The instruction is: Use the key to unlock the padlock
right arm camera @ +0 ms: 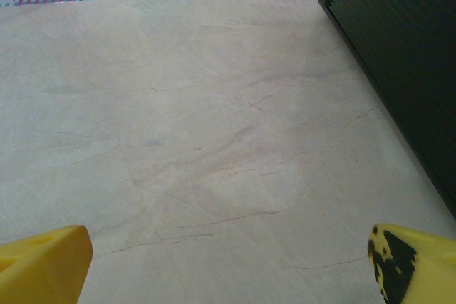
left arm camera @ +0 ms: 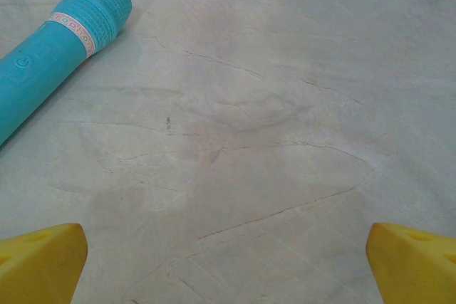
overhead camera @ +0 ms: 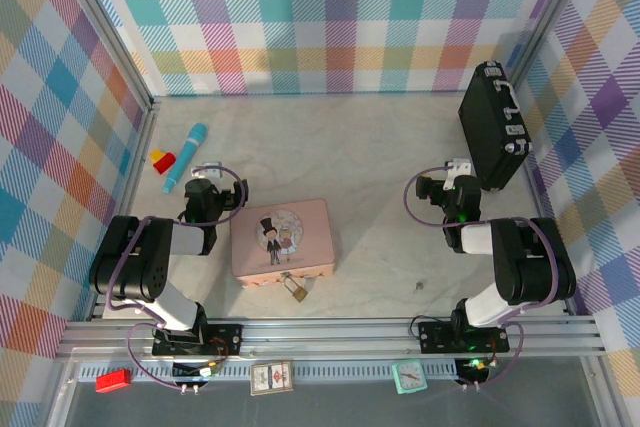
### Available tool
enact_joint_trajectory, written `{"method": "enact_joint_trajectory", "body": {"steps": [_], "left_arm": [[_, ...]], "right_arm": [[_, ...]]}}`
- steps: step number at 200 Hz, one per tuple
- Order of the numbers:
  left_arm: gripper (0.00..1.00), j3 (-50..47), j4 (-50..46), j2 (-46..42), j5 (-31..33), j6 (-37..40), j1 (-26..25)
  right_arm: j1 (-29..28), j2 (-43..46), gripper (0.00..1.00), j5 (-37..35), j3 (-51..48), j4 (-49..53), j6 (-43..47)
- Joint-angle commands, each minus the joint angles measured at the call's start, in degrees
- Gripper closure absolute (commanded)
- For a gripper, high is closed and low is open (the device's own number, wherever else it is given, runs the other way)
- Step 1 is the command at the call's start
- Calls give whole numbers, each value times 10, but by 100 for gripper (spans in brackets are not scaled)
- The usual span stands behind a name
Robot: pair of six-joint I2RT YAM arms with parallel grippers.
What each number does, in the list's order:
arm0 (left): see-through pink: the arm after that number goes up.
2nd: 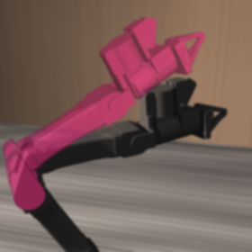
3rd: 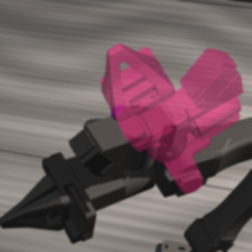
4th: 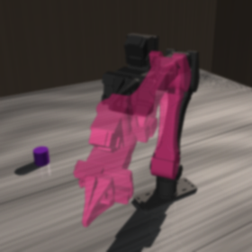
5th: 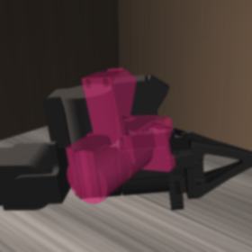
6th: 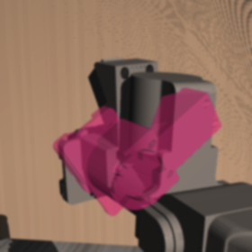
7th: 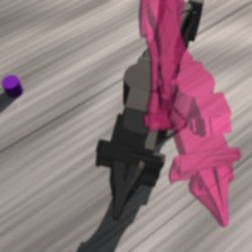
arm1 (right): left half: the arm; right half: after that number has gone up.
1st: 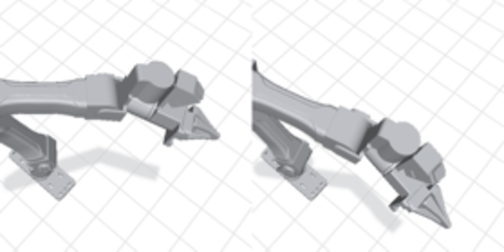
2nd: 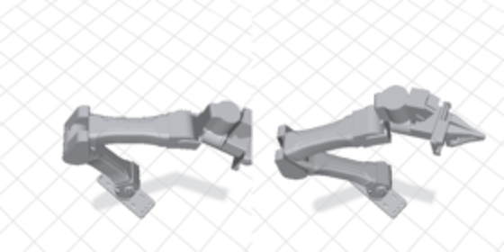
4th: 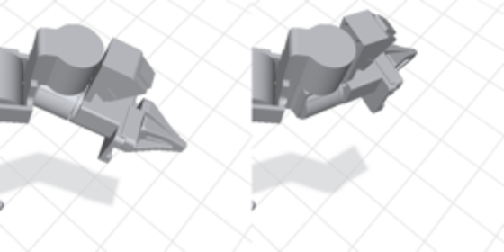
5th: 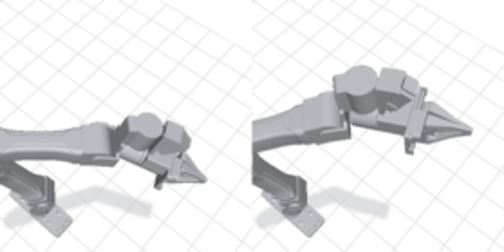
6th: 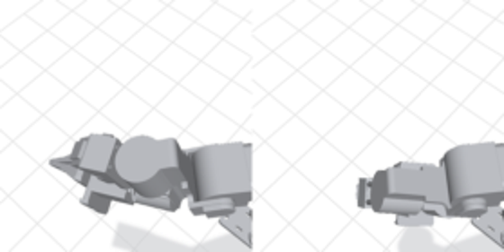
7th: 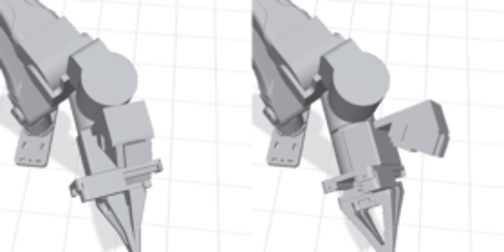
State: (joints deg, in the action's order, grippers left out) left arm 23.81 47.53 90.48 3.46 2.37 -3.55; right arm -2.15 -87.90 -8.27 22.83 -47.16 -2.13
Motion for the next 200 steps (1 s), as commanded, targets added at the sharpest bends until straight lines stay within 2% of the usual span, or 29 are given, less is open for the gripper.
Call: {"method": "enact_joint_trajectory", "body": {"steps": [1,66,85,114,142,175,188,200], "left_arm": [[0,7,-1,0,-12,-4,5],[0,5,3,-2,-11,-4,5],[0,1,-10,-23,-2,-7,5],[0,-20,-6,-66,-9,-5,3],[0,-40,-39,-154,43,3,-24],[0,3,-226,-339,69,-95,-29],[0,50,-330,-383,82,-149,-30],[0,99,-436,-406,119,-213,-30]], "right_arm": [[2,0,1,8,1,-16,2],[2,2,1,9,-2,-19,4],[2,8,1,70,2,-6,28],[-6,42,1,63,-26,-29,36],[-19,119,1,59,-8,75,43],[-20,232,1,102,21,213,25],[-20,276,1,132,35,259,-6],[-20,317,1,142,61,322,-59]]}}
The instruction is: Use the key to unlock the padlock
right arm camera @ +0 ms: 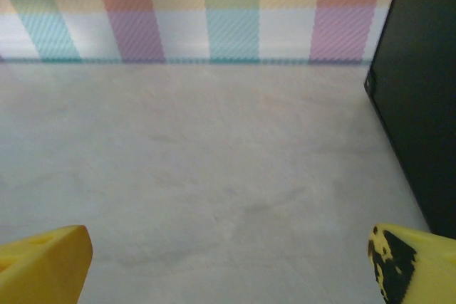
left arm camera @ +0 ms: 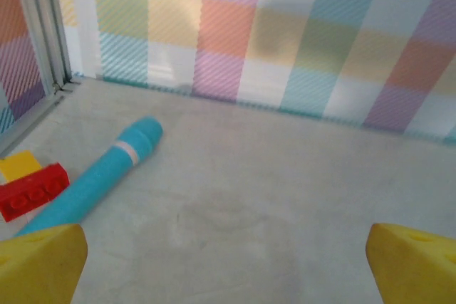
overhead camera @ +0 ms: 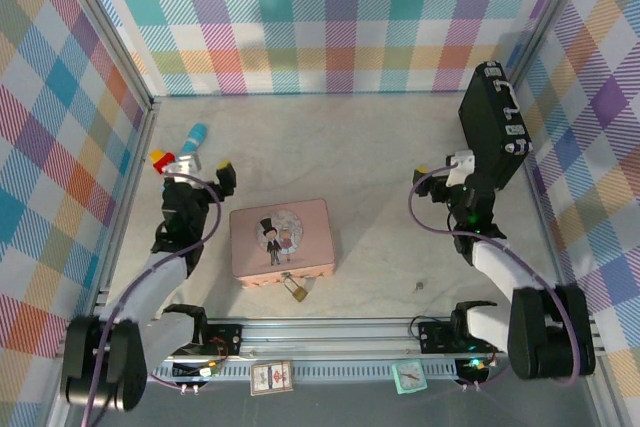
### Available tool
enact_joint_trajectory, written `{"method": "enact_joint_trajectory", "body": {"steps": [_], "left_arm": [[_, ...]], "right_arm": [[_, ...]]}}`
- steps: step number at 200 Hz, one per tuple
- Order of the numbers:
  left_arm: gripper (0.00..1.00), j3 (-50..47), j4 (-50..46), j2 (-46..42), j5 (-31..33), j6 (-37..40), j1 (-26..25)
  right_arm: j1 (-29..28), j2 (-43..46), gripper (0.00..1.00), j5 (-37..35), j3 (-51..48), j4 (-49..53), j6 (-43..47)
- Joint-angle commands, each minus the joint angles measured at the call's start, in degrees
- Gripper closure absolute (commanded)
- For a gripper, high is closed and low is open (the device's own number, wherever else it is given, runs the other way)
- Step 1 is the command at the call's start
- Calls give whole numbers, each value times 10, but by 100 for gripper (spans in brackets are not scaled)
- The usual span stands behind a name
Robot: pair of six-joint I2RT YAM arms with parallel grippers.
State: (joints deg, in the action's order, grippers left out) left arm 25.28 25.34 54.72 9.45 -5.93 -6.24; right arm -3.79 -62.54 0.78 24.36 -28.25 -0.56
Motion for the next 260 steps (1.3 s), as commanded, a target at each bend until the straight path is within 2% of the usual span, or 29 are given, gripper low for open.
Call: {"method": "enact_joint_trajectory", "body": {"steps": [1,13,22,39,53,70,89,113,124,148,166,180,201,221,260], "left_arm": [[0,88,-219,-50,64,-136,-3],[0,135,-340,-62,120,-215,-2],[0,163,-417,-66,141,-245,-2],[0,188,-496,-82,136,-261,-1],[0,196,-548,-103,129,-291,-2],[0,197,-609,-129,128,-322,-1],[0,173,-603,-156,69,-302,-1],[0,129,-543,-167,-71,-254,-5],[0,113,-519,-164,-102,-238,-22],[0,98,-500,-164,-67,-209,-91],[0,86,-465,-166,-36,-176,-156],[0,80,-442,-156,-28,-157,-186],[0,61,-417,-143,-34,-141,-203],[0,35,-371,-145,-20,-129,-216],[0,38,-379,-158,-12,-131,-221]], "right_arm": [[-5,66,1,51,48,140,-80],[-4,100,1,48,90,227,-142],[-4,118,1,49,128,301,-173],[-4,137,1,53,193,422,-214],[-3,144,1,30,234,516,-277],[-3,153,1,63,244,550,-293],[-3,156,1,113,246,585,-307],[-4,121,1,126,272,700,-303],[-10,96,1,141,285,746,-296],[-65,75,1,95,285,818,-321],[-125,74,1,43,261,842,-368],[-160,71,1,15,233,853,-420],[-202,69,5,-4,183,852,-494],[-235,67,15,-16,152,852,-544],[-287,30,33,-35,122,848,-601]]}}
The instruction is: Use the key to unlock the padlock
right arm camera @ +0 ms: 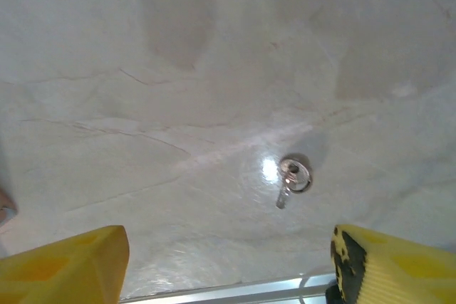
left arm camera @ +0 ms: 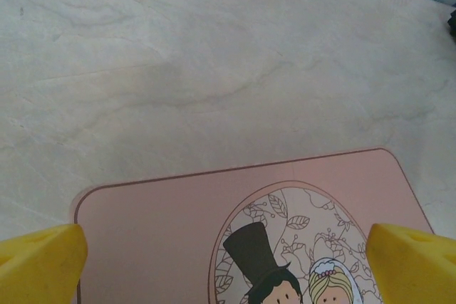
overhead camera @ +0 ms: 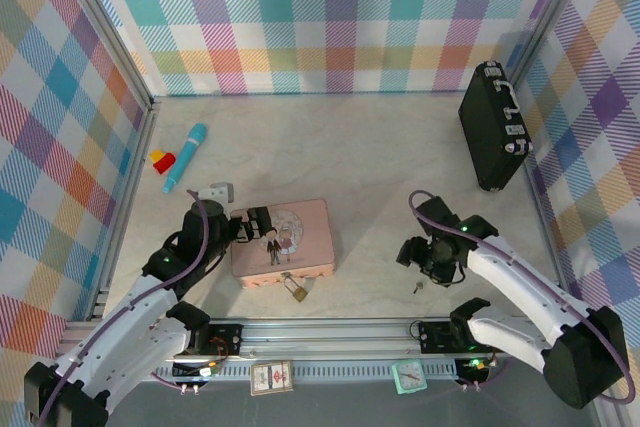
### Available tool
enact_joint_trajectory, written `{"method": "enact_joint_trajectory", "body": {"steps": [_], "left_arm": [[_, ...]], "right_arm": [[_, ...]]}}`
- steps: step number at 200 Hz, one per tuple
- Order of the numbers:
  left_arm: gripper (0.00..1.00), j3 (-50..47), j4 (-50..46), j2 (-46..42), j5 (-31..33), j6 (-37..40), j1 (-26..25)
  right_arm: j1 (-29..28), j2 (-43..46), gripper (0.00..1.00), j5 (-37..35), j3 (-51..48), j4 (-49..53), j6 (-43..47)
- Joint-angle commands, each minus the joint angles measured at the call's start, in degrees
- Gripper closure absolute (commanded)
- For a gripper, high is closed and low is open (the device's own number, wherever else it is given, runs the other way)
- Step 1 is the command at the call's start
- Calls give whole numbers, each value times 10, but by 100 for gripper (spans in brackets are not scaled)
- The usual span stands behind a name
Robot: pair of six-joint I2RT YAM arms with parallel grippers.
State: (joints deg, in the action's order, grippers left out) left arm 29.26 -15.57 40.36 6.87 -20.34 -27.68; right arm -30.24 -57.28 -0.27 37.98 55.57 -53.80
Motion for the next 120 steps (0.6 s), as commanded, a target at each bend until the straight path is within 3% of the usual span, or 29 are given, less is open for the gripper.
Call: {"method": "enact_joint_trajectory", "body": {"steps": [1,47,120], "left_arm": [[0,-2,30,-14,14,13,-6],[0,-3,27,-19,10,7,-7],[0,-3,25,-18,13,6,-7]], "right_arm": [[-24,-25,34,-25,-15,9,-70],[-47,-99,49,-44,-24,-13,-85],[-53,-141,69,-56,-32,-30,-95]]}}
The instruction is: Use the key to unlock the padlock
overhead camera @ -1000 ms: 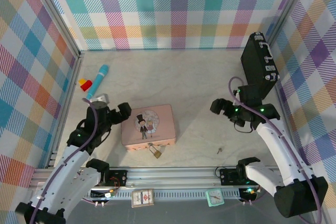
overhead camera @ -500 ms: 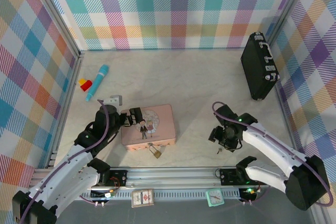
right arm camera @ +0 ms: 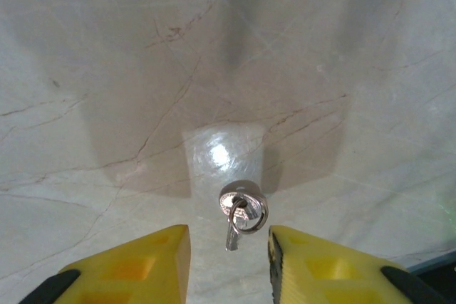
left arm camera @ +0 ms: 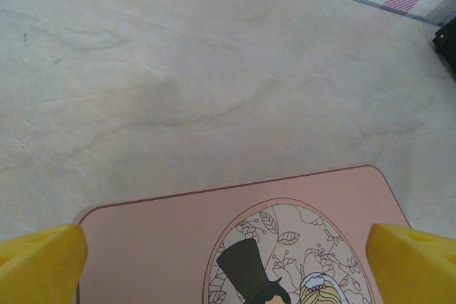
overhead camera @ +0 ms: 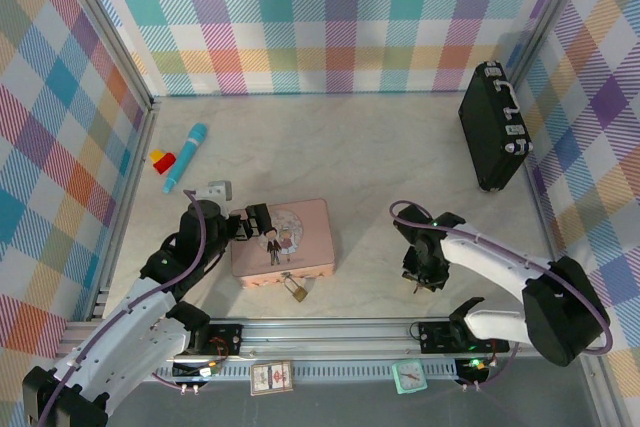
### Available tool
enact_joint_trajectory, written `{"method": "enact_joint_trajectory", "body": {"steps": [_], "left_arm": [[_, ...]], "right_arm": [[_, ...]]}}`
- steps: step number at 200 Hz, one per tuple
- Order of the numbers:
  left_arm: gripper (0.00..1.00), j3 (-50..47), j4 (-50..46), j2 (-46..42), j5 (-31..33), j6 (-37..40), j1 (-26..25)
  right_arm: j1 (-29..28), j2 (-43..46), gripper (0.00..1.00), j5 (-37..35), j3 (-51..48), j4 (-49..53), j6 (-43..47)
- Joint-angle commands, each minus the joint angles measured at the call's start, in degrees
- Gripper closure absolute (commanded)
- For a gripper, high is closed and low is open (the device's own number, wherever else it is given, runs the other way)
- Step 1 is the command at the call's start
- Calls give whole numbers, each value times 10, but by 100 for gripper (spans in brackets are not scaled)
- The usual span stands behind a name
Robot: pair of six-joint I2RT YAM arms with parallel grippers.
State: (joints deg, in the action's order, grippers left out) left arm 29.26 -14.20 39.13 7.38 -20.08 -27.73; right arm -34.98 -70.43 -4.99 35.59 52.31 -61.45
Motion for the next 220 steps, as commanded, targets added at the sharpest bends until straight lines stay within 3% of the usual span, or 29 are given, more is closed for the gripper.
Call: {"method": "enact_joint_trajectory", "body": {"steps": [1,220], "left_arm": [[0,-3,11,-5,7,4,-7],[0,-1,10,-1,14,3,-7]], "right_arm": [[-6,-10,69,-9,-8,2,-19],[-16,-39,81,-9,-11,-10,-46]]}}
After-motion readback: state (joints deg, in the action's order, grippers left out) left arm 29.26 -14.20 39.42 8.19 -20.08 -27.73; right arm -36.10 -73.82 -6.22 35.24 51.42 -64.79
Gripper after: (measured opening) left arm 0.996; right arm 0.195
